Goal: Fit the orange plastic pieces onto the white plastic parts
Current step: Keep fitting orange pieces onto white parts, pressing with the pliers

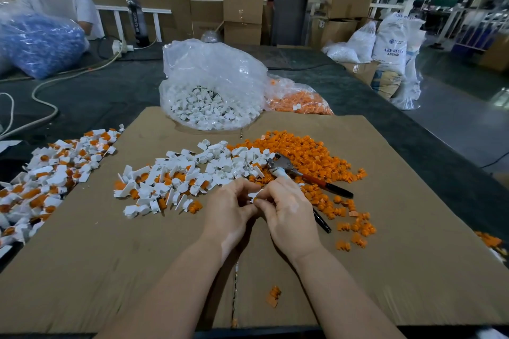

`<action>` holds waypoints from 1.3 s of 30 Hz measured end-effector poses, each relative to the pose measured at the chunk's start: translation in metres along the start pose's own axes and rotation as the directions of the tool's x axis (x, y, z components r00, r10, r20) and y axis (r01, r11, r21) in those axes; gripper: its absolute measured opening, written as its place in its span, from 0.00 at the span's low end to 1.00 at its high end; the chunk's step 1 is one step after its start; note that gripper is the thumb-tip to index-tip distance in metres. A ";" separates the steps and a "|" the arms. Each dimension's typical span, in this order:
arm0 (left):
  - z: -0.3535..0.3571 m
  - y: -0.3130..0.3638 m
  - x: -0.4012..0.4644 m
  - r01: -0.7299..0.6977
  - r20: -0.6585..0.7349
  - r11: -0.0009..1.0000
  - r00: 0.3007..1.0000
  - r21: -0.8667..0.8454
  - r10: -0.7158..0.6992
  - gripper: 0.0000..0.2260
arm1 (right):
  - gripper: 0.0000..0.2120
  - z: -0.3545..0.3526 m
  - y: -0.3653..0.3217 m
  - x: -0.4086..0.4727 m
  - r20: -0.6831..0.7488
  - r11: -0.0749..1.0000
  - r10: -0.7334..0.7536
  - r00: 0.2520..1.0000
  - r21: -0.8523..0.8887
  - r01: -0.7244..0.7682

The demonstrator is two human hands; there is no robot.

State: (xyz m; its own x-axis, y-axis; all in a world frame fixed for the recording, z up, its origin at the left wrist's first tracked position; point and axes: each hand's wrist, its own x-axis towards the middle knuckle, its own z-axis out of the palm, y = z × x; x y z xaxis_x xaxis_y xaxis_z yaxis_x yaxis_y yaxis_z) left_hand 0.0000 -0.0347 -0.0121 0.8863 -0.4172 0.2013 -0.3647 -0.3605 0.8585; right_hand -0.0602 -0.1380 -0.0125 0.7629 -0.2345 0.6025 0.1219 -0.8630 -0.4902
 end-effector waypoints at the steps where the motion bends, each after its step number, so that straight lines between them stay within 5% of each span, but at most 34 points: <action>1: 0.000 0.000 0.000 0.001 0.001 1.000 1.000 0.010 -0.001 0.11 | 0.06 0.000 0.000 0.000 -0.006 1.000 -0.005 1.000 -0.005 0.005; 13: 0.001 -0.005 0.003 0.000 -0.029 0.998 1.000 -0.061 -0.002 0.11 | 0.04 0.000 0.006 0.002 0.081 0.985 0.104 0.991 0.128 -0.113; 20: 0.002 -0.010 0.007 0.069 -0.289 0.950 0.944 -0.306 -0.161 0.11 | 0.05 0.003 0.010 0.001 -0.131 0.974 0.206 0.970 -0.063 -0.216; 32: 0.002 -0.012 0.012 0.153 -0.415 0.904 0.849 -0.399 -0.327 0.30 | 0.09 0.008 0.016 0.000 -0.050 0.899 0.307 0.950 -0.314 -0.307; 36: 0.002 -0.014 0.013 0.127 -0.460 0.938 0.845 -0.323 -0.273 0.22 | 0.09 0.008 0.011 0.001 -0.055 0.895 0.295 0.954 -0.333 -0.296; 39: 0.004 -0.014 0.013 0.113 -0.430 0.986 0.889 -0.122 -0.155 0.10 | 0.11 0.008 0.008 0.001 -0.060 0.930 0.154 0.986 -0.329 -0.165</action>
State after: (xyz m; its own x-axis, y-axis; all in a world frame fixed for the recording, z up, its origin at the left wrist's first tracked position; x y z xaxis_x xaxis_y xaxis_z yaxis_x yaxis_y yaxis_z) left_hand 0.0151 -0.0383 -0.0236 0.9676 0.0439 0.2488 -0.2247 -0.3011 0.9267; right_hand -0.0532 -0.1416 -0.0211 0.7332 -0.3906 0.5566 -0.2216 -0.9111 -0.3475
